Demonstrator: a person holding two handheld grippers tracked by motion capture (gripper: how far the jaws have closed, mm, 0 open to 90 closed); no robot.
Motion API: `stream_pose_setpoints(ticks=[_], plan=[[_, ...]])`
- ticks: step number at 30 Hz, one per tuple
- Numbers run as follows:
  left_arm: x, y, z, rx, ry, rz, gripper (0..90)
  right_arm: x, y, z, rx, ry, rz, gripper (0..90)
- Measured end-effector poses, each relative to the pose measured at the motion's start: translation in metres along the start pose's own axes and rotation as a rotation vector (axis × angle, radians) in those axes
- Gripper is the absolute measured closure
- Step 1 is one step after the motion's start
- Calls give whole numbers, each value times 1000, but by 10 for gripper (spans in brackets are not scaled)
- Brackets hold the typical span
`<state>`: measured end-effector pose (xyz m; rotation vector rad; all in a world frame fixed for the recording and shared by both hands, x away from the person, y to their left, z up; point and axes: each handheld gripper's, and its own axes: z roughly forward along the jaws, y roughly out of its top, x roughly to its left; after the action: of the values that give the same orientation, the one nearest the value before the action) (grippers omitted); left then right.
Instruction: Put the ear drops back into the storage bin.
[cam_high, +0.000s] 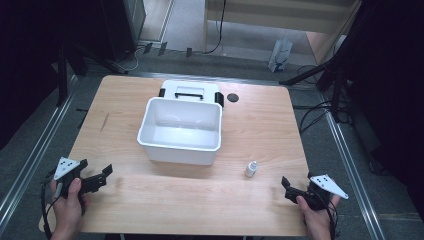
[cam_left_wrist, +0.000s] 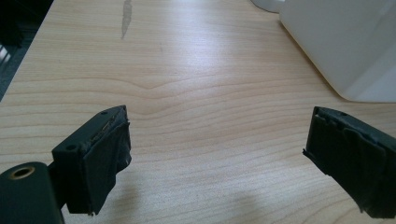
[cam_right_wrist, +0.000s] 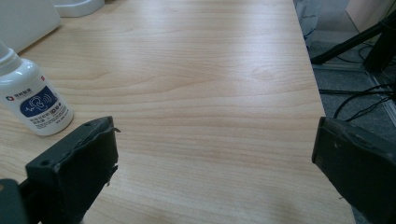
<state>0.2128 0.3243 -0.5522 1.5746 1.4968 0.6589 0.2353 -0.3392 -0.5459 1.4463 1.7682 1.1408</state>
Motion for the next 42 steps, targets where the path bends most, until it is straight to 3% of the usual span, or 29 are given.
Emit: stream_pose_setpoints(ticks=[9,12,16,18,25,29,36,38,39,42], plan=[[-2,0,1,8,18,10,76,3,0,1,11,-9,-26,128],[-2,1,2,13,22,15,76,5,0,2,23,-15,-46,127],[-3,2,4,25,48,28,77,6,1,3,48,14,-61,127],[-4,2,4,24,48,31,77,6,1,3,87,37,-88,126],[-3,2,4,20,43,21,77,16,14,2,220,43,-182,127],[-3,2,4,21,42,26,77,22,20,4,276,79,-229,127],[-3,2,4,28,43,26,77,33,32,15,423,103,-342,127],[-3,2,4,28,43,26,77,35,34,16,439,113,-367,127],[-3,2,4,28,41,25,77,39,38,18,475,128,-409,127],[-3,2,4,28,40,23,77,45,45,21,495,119,-455,127]])
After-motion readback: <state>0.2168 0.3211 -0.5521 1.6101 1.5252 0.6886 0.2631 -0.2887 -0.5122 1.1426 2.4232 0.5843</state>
